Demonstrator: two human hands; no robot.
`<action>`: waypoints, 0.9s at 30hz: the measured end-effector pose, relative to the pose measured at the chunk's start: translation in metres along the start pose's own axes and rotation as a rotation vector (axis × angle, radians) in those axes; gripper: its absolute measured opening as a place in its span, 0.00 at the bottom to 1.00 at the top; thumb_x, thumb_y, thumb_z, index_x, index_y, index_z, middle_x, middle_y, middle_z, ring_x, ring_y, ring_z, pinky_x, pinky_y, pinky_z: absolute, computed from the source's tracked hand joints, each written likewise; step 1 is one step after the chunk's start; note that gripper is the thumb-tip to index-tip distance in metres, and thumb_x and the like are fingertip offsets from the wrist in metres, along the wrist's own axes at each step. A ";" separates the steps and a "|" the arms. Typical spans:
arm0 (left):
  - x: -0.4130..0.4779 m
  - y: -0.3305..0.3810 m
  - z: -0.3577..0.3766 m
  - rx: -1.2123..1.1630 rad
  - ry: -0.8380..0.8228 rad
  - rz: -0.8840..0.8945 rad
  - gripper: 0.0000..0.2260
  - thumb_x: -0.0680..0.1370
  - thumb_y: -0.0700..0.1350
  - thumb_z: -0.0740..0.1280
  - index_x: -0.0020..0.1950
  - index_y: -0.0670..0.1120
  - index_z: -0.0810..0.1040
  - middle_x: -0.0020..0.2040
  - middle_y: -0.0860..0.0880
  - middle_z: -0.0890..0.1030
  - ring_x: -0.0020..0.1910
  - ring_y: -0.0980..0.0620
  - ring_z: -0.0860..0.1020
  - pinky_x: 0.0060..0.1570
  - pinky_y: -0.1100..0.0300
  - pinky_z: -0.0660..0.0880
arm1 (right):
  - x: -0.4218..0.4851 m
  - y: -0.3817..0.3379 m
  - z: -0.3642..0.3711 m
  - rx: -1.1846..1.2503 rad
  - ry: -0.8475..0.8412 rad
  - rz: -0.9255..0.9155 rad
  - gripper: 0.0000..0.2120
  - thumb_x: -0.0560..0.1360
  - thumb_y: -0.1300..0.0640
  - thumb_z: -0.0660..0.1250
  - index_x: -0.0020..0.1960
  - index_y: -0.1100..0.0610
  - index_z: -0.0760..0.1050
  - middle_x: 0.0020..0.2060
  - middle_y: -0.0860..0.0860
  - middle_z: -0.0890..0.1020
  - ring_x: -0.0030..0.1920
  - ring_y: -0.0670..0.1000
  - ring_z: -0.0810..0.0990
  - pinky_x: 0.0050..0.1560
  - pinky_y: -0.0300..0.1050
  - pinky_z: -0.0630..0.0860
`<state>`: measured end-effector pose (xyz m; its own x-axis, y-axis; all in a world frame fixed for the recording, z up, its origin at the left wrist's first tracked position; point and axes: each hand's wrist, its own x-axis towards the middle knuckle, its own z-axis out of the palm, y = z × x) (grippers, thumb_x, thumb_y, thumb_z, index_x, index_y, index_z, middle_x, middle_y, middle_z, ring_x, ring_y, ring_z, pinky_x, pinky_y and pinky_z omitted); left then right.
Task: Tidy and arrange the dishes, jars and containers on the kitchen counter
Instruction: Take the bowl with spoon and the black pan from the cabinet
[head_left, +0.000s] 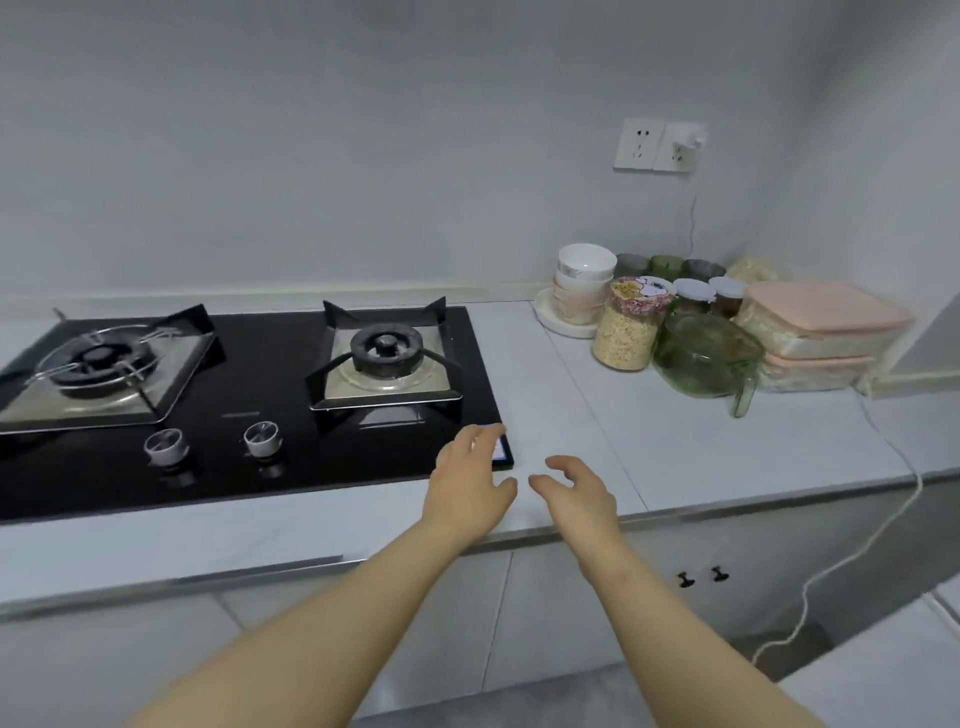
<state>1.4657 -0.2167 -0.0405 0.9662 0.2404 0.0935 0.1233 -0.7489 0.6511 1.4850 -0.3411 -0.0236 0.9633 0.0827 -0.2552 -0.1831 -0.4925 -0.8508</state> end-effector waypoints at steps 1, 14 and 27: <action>-0.012 -0.007 -0.008 0.006 0.013 -0.026 0.27 0.75 0.45 0.65 0.73 0.48 0.62 0.70 0.50 0.65 0.69 0.47 0.65 0.66 0.55 0.66 | -0.009 -0.002 0.009 -0.003 -0.026 -0.014 0.18 0.75 0.53 0.64 0.65 0.49 0.71 0.63 0.51 0.74 0.66 0.55 0.68 0.68 0.54 0.66; -0.124 -0.119 -0.122 0.096 0.086 -0.250 0.28 0.77 0.45 0.63 0.75 0.49 0.58 0.72 0.50 0.62 0.69 0.48 0.65 0.64 0.58 0.65 | -0.096 -0.048 0.146 -0.022 -0.262 -0.155 0.16 0.75 0.54 0.64 0.62 0.51 0.73 0.60 0.48 0.75 0.60 0.50 0.71 0.61 0.46 0.68; -0.208 -0.274 -0.202 0.140 -0.086 -0.294 0.27 0.77 0.46 0.62 0.75 0.48 0.57 0.73 0.48 0.62 0.70 0.48 0.63 0.67 0.57 0.63 | -0.190 -0.050 0.306 0.034 -0.289 -0.026 0.06 0.75 0.56 0.65 0.51 0.52 0.75 0.54 0.49 0.77 0.55 0.50 0.74 0.55 0.43 0.69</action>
<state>1.1857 0.0634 -0.0864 0.8995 0.4101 -0.1507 0.4237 -0.7342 0.5305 1.2510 -0.0668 -0.0733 0.8727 0.3409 -0.3495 -0.1705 -0.4579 -0.8725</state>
